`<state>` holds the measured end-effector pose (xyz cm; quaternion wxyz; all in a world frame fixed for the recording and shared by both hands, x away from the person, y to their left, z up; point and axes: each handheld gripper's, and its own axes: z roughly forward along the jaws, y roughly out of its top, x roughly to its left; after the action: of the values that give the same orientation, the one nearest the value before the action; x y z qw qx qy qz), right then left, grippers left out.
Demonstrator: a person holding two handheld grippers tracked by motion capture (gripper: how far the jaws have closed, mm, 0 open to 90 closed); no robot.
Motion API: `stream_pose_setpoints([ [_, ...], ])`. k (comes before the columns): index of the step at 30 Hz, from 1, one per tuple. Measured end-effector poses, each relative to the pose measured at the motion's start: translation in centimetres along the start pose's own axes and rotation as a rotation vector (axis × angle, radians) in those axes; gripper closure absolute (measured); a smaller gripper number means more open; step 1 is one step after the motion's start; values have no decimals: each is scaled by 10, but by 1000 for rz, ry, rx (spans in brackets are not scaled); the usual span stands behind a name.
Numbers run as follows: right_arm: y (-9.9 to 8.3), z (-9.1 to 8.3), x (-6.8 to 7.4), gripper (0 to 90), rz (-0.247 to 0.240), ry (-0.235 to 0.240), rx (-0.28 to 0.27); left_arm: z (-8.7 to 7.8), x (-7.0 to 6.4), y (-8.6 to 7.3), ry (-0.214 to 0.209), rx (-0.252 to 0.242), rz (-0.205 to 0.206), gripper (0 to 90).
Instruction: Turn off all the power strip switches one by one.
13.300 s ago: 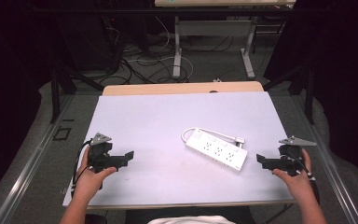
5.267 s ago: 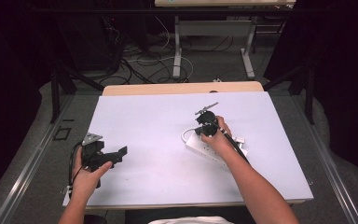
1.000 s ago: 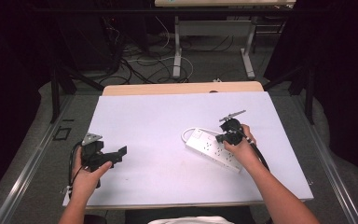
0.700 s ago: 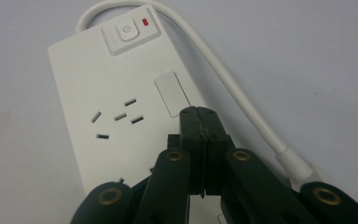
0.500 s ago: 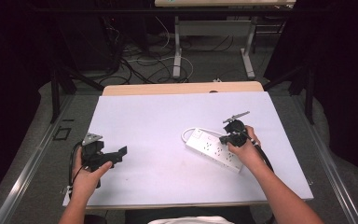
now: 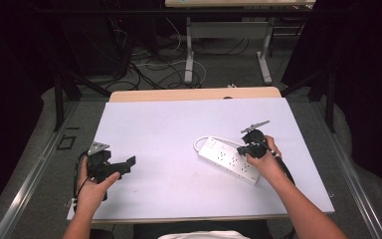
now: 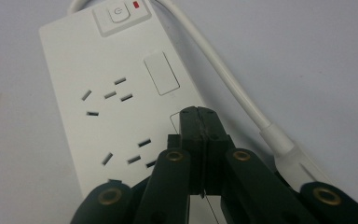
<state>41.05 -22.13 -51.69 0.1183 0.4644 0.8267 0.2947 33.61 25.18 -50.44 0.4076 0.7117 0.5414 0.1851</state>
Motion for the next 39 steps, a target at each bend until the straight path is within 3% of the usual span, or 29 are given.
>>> stream_pose_setpoints([
  [16, -4, -1, -2, 900, 8, 5, -4, 0, 0, 0, 1, -1, -1, 7],
  [18, -5, 1, -2, 900, 20, 18, -38, 0, 0, 0, 1, -1, -1, 7],
  [27, -5, 1, -3, 900, 10, 10, 12, 0, 0, 0, 0, -1, 1, 7],
  [35, -10, 1, -6, 900, 40, 39, -31, -1, 0, 0, 0, -1, 3, 7],
  [39, -10, 0, -6, 900, 28, 27, -20, 0, 0, 0, 1, 1, 2, 7],
])
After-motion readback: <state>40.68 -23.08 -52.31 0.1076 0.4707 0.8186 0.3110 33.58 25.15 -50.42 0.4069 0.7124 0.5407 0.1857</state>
